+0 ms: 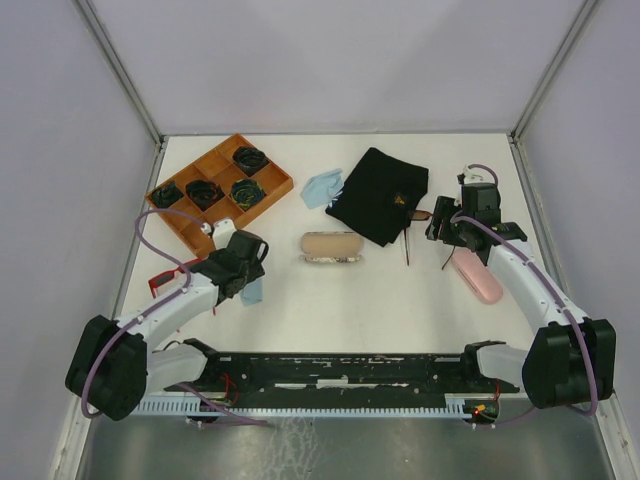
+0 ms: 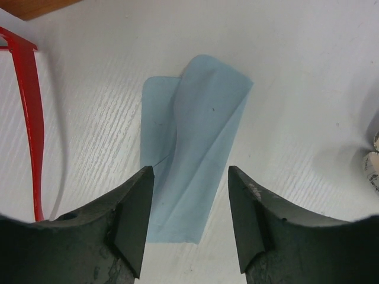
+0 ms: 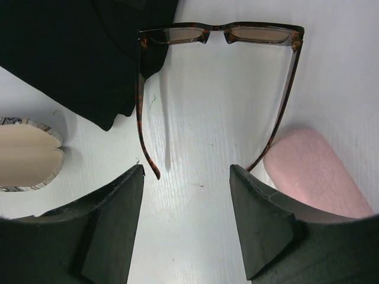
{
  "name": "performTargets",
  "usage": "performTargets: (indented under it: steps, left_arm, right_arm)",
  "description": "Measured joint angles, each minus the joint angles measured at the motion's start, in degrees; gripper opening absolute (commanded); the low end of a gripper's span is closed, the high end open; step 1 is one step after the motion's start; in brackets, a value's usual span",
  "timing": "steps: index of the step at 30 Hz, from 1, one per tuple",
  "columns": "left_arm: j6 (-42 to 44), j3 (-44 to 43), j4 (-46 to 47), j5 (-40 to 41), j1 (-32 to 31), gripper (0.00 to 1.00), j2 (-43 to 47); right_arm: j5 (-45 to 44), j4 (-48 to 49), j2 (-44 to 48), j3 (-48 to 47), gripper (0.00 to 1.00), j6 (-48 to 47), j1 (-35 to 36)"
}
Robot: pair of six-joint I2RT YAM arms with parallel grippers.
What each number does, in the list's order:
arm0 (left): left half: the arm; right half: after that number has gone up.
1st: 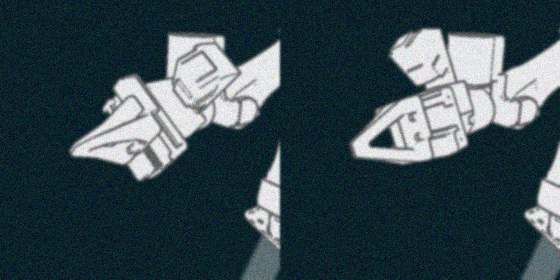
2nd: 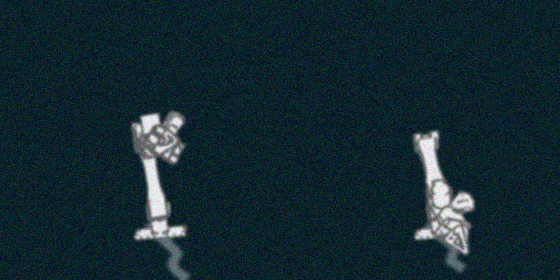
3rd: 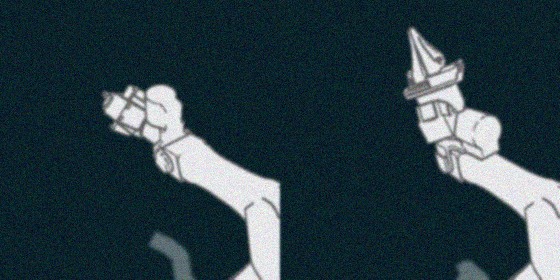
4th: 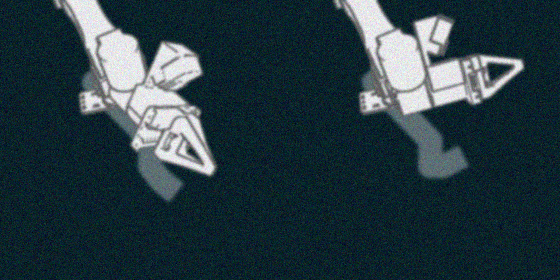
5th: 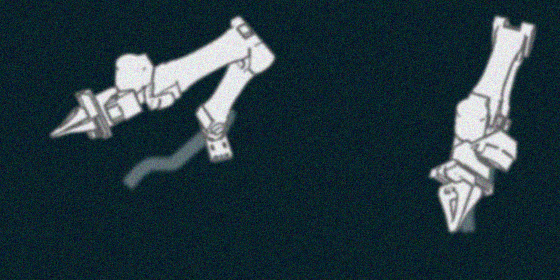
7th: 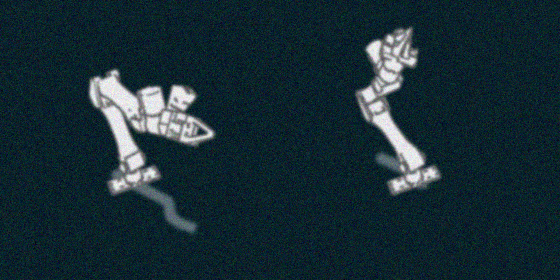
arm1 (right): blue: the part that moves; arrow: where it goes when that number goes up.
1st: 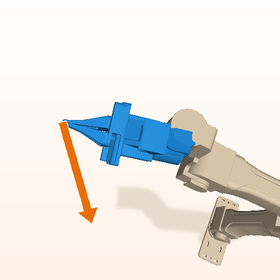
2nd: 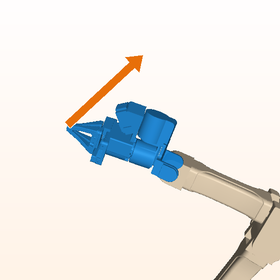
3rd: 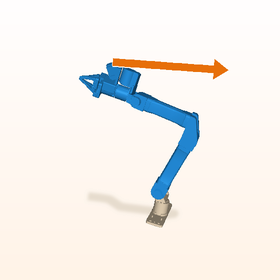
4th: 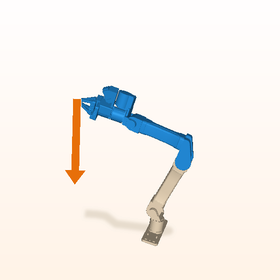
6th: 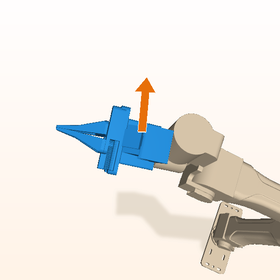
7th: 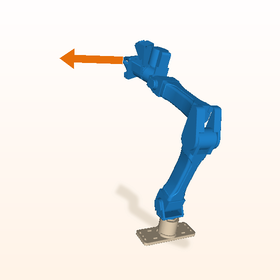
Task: Organize the sunglasses
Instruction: Move the glasses cleaning cloth to the center of the board.
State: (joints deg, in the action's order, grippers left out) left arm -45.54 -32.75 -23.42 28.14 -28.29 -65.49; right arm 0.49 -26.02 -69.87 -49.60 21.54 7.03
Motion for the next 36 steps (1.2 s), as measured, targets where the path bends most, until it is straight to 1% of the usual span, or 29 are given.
performTargets:
  steps: [8, 13, 19, 27, 30, 31, 32, 36]
  left_arm:
    - [0.13, 0.66, 4.17, -3.30, 4.31, 0.46, -2.86]
    - [0.61, 1.25, 5.88, -4.92, 6.60, 0.41, -4.28]
    - [1.70, 1.44, 7.56, -6.43, 7.34, 0.36, -6.25]
    - [2.03, 1.70, 8.85, -7.65, 7.72, 0.23, -8.17]
    - [2.05, 1.77, 9.01, -7.72, 7.72, 0.13, -8.17]
    - [2.05, 1.77, 9.03, -7.74, 7.72, 0.07, -8.17]
    - [2.08, 1.77, 9.05, -7.74, 7.72, 0.04, -8.17]
    - [2.27, 1.81, 9.05, -7.74, 7.72, 0.03, -8.17]
  right_arm:
    - [1.42, 0.00, 0.00, 0.00, 0.68, -0.37, 0.11]
    - [2.01, 0.00, 0.00, 0.00, 0.67, -0.37, 0.11]
    - [2.25, 0.00, 0.00, 0.00, 0.67, -0.37, 0.11]
    - [2.49, -0.02, 0.00, 0.00, 0.67, -0.42, 0.26]
    - [2.56, -0.02, 0.00, 0.00, 0.68, -0.44, 0.35]
    - [2.56, 0.00, 0.00, 0.00, 0.68, -0.46, 0.37]
    - [2.56, -0.02, 0.00, 0.00, 0.67, -0.46, 0.37]
    - [2.56, -0.02, 0.00, 0.00, 0.67, -0.70, 0.37]
